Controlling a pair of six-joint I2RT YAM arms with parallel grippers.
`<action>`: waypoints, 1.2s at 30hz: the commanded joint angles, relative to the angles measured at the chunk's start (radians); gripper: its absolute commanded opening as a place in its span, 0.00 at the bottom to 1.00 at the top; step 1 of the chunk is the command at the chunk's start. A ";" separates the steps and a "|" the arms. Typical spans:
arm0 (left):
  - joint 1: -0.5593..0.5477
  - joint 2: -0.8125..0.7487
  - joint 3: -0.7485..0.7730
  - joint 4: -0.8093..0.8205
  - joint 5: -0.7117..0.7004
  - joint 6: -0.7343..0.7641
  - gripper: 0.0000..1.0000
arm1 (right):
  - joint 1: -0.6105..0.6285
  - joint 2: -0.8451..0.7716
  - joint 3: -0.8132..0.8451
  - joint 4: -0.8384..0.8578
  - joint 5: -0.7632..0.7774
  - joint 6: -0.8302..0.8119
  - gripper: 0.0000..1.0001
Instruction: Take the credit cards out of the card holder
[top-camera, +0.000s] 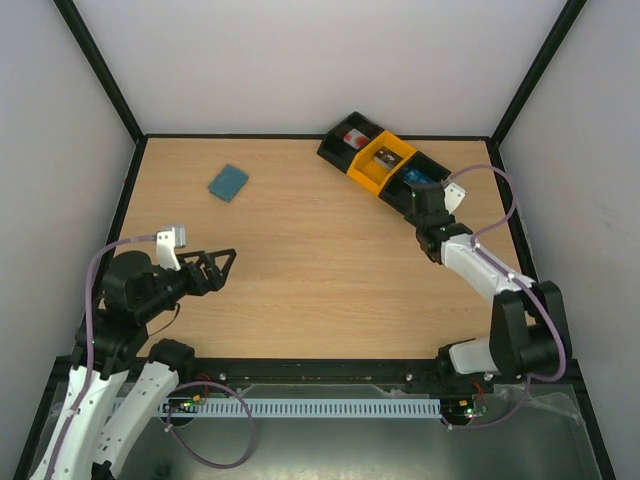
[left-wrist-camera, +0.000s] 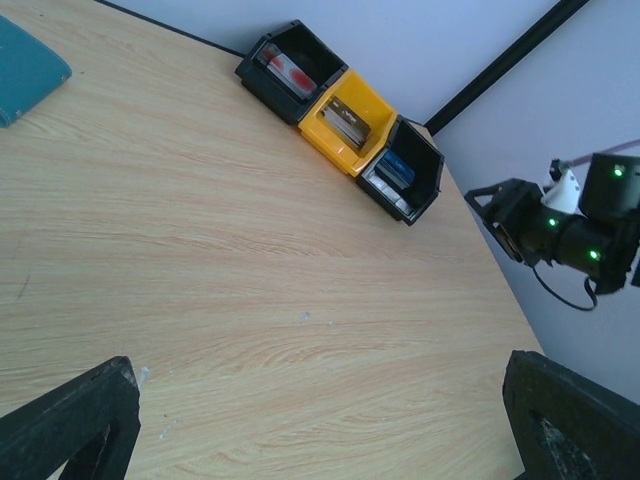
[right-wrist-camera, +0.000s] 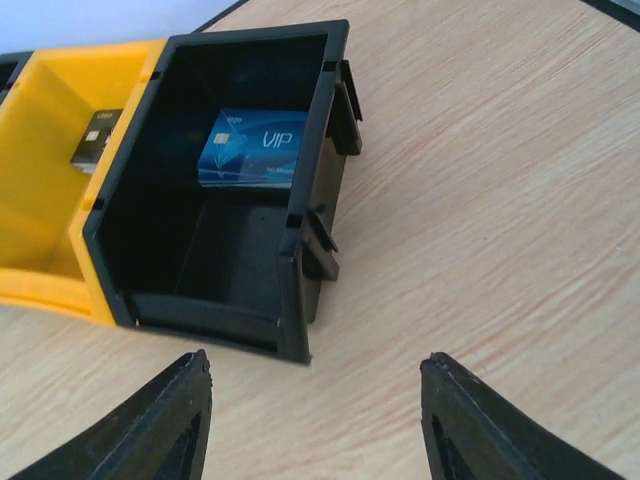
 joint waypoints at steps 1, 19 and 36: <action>0.000 -0.025 0.035 -0.030 0.020 0.028 1.00 | -0.041 0.086 0.057 0.077 -0.037 0.030 0.55; 0.000 -0.061 0.011 0.000 0.044 -0.026 1.00 | -0.077 0.421 0.311 -0.078 0.005 -0.019 0.50; 0.000 -0.191 0.003 -0.026 0.044 -0.101 1.00 | -0.076 0.464 0.305 -0.101 0.077 -0.107 0.24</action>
